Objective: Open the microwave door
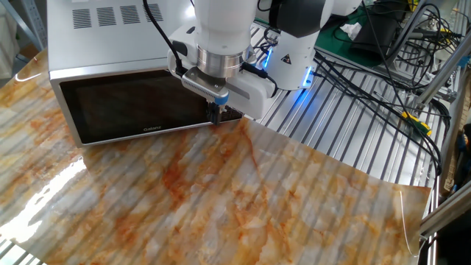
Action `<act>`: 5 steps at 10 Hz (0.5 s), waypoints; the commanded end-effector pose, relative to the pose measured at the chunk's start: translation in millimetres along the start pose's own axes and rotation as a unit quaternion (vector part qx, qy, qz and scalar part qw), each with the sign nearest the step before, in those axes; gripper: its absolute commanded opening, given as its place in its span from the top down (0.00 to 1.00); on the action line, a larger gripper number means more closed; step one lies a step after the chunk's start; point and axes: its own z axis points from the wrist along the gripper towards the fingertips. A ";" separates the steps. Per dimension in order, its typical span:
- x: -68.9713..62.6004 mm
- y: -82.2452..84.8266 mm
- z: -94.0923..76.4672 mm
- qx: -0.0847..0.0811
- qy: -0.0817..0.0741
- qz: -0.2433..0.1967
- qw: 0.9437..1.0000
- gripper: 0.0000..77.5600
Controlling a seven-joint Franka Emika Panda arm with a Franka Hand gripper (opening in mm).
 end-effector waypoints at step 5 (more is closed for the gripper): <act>-0.1 0.0 -0.2 0.000 0.085 -0.083 0.993 1.00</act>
